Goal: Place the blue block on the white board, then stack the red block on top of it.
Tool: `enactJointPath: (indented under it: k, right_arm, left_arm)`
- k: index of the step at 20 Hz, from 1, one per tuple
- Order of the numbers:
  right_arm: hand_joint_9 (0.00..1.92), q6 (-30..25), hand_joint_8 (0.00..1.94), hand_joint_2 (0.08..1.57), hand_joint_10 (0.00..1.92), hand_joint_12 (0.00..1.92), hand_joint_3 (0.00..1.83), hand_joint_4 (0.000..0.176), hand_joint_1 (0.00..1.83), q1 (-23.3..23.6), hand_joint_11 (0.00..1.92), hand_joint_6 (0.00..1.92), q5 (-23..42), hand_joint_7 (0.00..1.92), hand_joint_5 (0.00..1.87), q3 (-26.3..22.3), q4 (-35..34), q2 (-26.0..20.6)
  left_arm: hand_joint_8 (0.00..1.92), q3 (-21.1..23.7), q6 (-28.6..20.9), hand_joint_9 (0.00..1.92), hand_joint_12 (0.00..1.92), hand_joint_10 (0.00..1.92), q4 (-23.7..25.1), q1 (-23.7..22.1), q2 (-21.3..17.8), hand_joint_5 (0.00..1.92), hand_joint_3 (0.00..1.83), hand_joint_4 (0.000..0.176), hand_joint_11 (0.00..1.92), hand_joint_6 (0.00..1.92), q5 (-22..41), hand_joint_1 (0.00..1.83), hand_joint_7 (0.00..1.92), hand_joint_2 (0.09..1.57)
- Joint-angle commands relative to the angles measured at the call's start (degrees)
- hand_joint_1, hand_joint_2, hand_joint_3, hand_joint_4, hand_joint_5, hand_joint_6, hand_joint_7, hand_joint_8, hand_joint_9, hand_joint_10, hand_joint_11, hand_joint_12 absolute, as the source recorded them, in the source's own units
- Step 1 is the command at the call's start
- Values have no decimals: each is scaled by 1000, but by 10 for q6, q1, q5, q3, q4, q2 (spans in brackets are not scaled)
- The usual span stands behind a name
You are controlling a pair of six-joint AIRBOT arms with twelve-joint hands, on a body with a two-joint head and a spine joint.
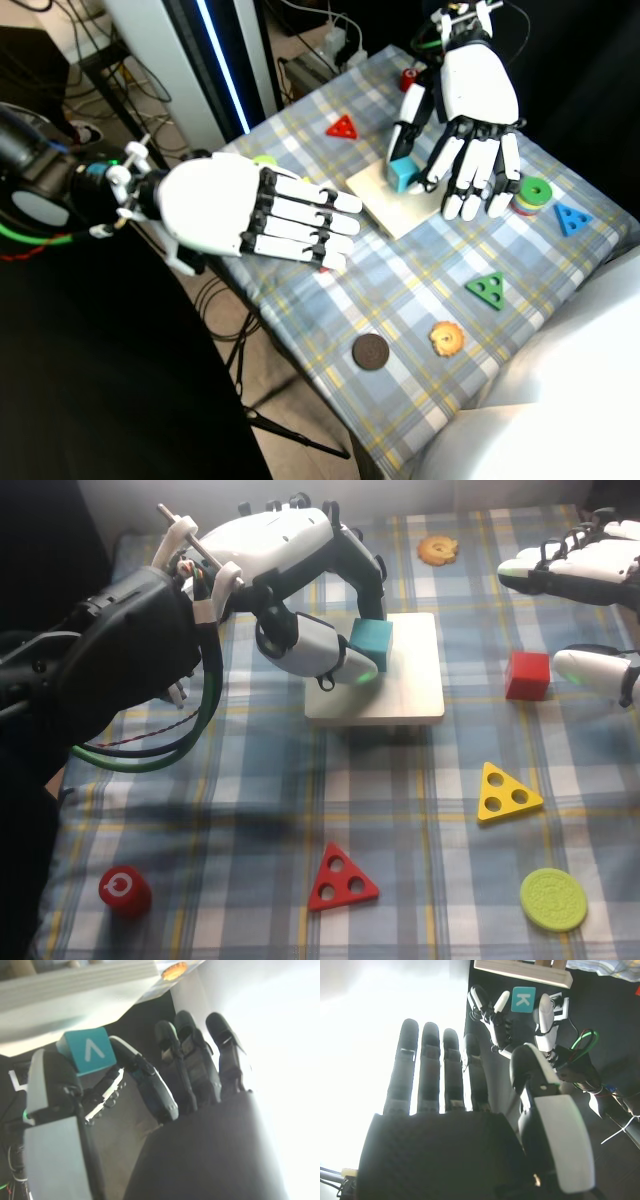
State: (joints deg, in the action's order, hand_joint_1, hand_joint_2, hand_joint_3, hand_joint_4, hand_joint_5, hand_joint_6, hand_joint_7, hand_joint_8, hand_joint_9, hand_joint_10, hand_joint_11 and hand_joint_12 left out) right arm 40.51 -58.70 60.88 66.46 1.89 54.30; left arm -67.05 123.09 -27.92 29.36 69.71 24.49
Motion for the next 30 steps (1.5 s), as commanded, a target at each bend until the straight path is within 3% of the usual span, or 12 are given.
enactJointPath:
  k: [1,2,7,11,14,16,17,21,23,26,28,30]
  right_arm:
    - [385,-4,0,1373,3,540,0,19,377,7,170,0,69,359,303,1,-13,1]
    - [390,-4,2,1371,4,544,0,20,394,7,171,0,69,361,298,1,-13,1]
    - [386,-4,1,1360,3,565,0,34,389,7,161,0,69,355,289,1,-13,1]
    - [387,-5,0,1361,1,623,0,29,446,7,133,0,69,357,293,1,-13,1]
    - [354,-4,0,1284,0,765,2,53,575,8,37,0,59,324,249,5,-17,4]
    - [371,-4,4,1208,6,859,0,52,602,14,56,2,35,332,245,15,-17,13]
    - [370,-4,1,1180,2,828,0,45,624,19,59,1,20,337,257,22,-17,20]
    - [371,10,0,1048,2,911,0,96,682,42,42,0,-40,332,292,48,-17,47]
    - [389,25,0,1030,3,986,0,100,698,49,48,0,-57,336,298,51,-17,52]
    - [415,49,0,1008,8,1091,0,59,757,65,38,4,-93,336,323,66,-21,69]
    - [436,64,10,1016,13,1092,1,65,804,71,19,10,-108,366,348,73,-33,74]
    - [450,68,10,1021,15,1097,2,98,820,71,19,9,-112,379,356,76,-39,73]
  left_arm:
    - [0,3,-2,508,726,1,9,-2,-3,1038,0,176,0,874,59,1040,598,1077]
    - [10,5,-2,486,682,2,9,0,-5,927,0,106,0,107,60,1018,551,987]
    - [4,8,-2,459,650,1,9,2,-8,894,0,81,0,0,61,1024,557,969]
    - [5,19,-2,452,625,0,5,9,-18,826,0,81,0,0,73,1003,573,958]
    - [0,50,-5,418,636,0,8,20,-40,593,2,117,0,0,114,929,506,917]
    - [0,83,-12,367,554,0,22,33,-65,417,0,167,0,1,158,847,411,898]
    - [0,105,-19,351,514,0,33,41,-82,376,0,172,0,0,191,818,390,899]
    - [1,155,-180,204,368,2,73,99,-149,208,0,176,0,1,309,699,253,857]
    - [1,166,-221,194,438,1,76,117,-167,202,1,176,0,1,338,659,238,868]
    - [2,187,-300,185,478,1,90,161,-200,231,0,176,0,5,382,674,234,848]
    - [7,201,-309,213,553,7,93,180,-212,247,0,169,0,5,400,687,263,838]
    - [7,204,-309,226,572,7,93,185,-214,262,0,156,0,6,404,707,281,833]
